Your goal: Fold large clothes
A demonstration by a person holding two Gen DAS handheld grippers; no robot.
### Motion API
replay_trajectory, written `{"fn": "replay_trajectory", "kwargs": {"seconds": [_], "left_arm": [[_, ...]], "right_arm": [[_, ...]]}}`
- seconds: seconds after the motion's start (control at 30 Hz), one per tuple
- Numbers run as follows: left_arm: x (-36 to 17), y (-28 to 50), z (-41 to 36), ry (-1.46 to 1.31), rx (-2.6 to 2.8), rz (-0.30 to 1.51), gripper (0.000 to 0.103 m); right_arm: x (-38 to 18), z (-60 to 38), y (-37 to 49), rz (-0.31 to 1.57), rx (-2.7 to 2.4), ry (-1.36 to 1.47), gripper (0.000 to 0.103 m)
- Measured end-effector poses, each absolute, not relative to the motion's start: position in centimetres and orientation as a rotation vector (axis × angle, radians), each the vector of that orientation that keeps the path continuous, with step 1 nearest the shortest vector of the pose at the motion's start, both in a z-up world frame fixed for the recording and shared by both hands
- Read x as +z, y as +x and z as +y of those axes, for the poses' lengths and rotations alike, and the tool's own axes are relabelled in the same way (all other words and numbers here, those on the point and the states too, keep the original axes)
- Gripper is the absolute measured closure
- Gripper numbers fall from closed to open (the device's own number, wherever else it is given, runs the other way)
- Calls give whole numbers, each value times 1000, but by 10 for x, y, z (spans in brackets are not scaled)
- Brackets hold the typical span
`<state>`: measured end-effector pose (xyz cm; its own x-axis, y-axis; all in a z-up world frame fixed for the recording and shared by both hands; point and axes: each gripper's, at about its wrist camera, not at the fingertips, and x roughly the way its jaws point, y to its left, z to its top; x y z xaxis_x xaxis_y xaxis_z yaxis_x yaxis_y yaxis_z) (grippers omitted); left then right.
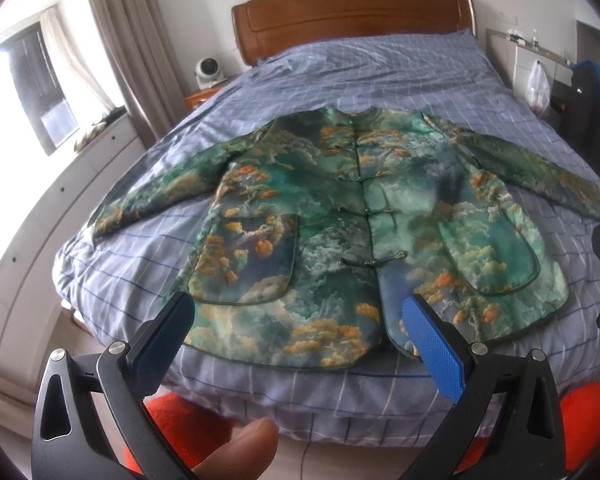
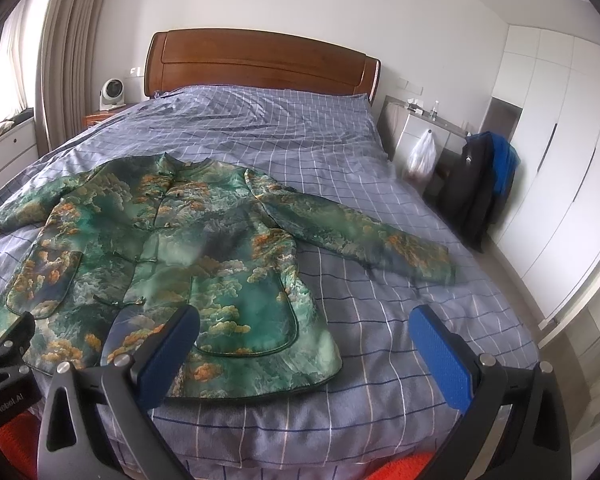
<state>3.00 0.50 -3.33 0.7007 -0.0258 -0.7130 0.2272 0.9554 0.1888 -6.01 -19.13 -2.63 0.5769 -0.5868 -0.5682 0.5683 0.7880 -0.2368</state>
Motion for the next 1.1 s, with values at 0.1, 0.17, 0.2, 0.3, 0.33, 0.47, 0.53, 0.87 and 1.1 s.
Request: {"fn": "replay_trajectory", "kwargs": {"seconds": [0.1, 0.17, 0.2, 0.3, 0.33, 0.47, 0.53, 0.87, 1.1], "left_arm": [[-35, 33, 4, 276, -142, 787, 0], [-35, 34, 4, 276, -140, 787, 0], [-36, 35, 4, 277, -138, 787, 0], [-36, 40, 3, 281, -136, 783, 0], [-36, 41, 2, 283, -135, 781, 0], [-34, 48, -5, 291, -141, 770, 0], [-33, 52, -8, 286, -148, 772, 0], [-24, 75, -30, 271, -167, 728, 0], [-37, 96, -51, 276, -177, 743, 0]], "right_arm": [[-27, -191, -59, 679, -678, -33, 0], [-28, -192, -56, 682, -679, -34, 0], [-28, -192, -54, 683, -680, -36, 0], [-29, -196, -51, 687, -682, -38, 0], [-30, -197, -49, 688, -685, -39, 0], [-30, -203, -44, 689, -688, -35, 0], [-30, -206, -42, 688, -689, -36, 0], [-26, -252, -33, 615, -557, 82, 0], [-35, -338, -26, 494, -349, 269, 0]]}}
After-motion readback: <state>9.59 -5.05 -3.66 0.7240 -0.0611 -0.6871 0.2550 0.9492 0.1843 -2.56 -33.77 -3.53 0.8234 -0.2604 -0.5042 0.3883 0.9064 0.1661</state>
